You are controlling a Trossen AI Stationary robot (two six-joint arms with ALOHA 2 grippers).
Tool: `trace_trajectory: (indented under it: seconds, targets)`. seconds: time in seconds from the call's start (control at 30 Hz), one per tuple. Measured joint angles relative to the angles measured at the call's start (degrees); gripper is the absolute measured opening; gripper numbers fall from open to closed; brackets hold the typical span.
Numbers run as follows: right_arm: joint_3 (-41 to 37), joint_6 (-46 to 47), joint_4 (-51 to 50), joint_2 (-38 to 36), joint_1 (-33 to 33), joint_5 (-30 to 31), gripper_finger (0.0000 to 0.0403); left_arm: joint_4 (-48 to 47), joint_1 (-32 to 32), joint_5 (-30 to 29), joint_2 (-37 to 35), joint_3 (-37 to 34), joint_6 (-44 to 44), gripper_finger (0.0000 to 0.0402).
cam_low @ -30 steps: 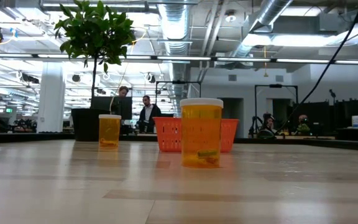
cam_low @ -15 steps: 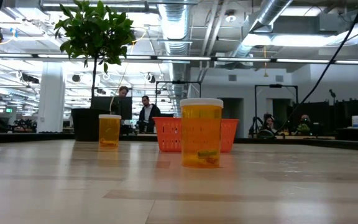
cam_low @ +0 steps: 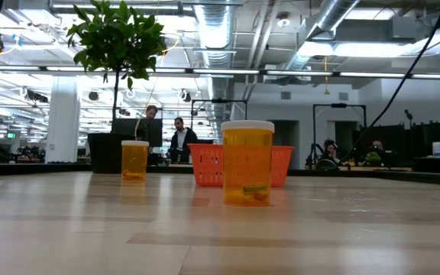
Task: Pick and place pill bottles into a basket
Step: Put the orange pill bottle into the orange bin
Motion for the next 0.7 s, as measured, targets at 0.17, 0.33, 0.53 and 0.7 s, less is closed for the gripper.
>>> trace_trajectory:
  seconds: [0.17,0.33,0.53,0.7]
  targets:
    - [0.0,0.02,0.0,0.0,-0.02,0.0,0.0189,-0.02,-0.02,0.02,0.0,0.0,-0.06,0.0221]
    - [0.0,-0.05,-0.04,0.0,0.0,0.0,0.0189,-0.07,-0.02,0.26,0.0,0.0,-0.46,0.0197]
    - [0.0,-0.05,-0.02,0.0,0.0,0.0,0.0189,-0.07,-0.02,0.26,0.0,0.0,-0.44,0.021]
    - [0.0,-0.13,-0.02,0.0,-0.01,0.0,0.0189,-0.07,-0.02,0.23,0.0,0.0,-0.42,0.0215]
